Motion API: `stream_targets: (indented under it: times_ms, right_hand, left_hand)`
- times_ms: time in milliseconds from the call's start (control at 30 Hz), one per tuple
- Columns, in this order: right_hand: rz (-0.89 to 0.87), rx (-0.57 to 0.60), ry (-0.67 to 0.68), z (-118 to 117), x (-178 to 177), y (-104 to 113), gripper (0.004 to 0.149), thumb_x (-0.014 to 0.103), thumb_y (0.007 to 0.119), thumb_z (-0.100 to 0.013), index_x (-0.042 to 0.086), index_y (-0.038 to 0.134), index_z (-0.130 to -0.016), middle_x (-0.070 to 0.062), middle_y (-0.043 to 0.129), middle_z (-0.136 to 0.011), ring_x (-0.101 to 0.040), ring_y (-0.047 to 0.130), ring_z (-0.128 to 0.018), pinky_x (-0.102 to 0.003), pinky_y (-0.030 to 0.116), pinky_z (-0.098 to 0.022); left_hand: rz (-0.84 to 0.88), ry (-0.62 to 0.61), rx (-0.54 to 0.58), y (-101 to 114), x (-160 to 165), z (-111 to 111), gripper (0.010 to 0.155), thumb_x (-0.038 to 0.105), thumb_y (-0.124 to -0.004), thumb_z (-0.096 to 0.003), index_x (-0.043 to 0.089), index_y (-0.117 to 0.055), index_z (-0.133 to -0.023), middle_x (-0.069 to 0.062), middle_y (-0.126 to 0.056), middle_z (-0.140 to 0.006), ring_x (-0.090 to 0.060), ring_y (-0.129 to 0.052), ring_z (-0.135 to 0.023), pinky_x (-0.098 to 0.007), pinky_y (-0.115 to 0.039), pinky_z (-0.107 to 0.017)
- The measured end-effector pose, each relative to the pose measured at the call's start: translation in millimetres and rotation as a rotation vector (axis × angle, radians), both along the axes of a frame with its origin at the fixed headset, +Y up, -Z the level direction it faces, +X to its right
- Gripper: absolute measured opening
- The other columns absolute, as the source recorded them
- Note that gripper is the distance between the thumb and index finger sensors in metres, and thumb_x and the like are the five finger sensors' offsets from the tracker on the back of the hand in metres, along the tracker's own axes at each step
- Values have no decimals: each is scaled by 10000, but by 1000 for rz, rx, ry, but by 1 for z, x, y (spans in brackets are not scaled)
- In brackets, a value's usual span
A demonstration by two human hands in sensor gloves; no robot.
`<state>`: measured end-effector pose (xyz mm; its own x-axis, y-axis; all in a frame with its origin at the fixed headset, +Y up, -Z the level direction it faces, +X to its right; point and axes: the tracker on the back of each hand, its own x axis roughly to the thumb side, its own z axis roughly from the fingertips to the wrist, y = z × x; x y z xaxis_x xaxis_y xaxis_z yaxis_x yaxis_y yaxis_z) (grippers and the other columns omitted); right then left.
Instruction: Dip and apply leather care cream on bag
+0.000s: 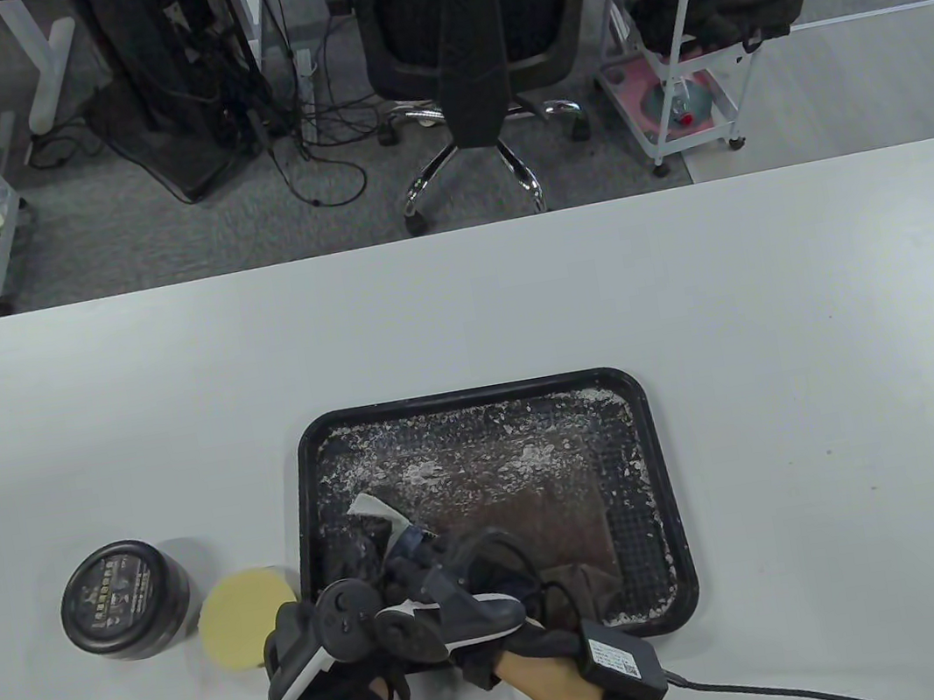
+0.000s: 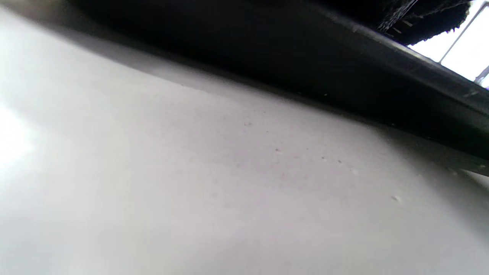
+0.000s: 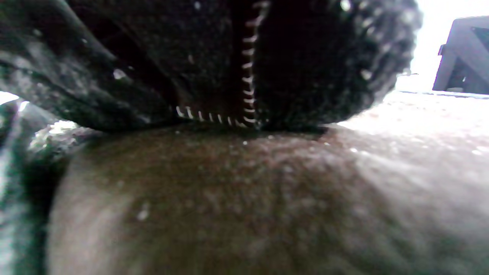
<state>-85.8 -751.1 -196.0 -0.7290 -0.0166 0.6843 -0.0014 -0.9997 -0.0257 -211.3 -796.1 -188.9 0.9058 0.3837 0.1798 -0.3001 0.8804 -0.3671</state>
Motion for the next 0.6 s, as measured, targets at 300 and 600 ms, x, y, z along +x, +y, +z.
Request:
stream_targets:
  times_ms: [300,600]
  right_hand:
    - [25,-60,-33,-5,16,3,389,219,894,-483,325,895,-857,-4,931,-937,-274,943,-867,-456,775,-632]
    - [68,-91,-81,-5,38,4,386,212,896,-480,327,900,-848,2,926,-937,-274,939,-871,-462,773,-632]
  left_hand:
    - [-2,11,-80,-2,2,0,892,433,-676,-525,118,30,-971,-169,-268,-1096,-420,-307,-1029,-563,-344,-734]
    - [5,15,-95,-3,2,0,764,414,-649,-534,146,-158,-1054,-157,-240,-1095,-413,-276,-1028,-557,-319,-733]
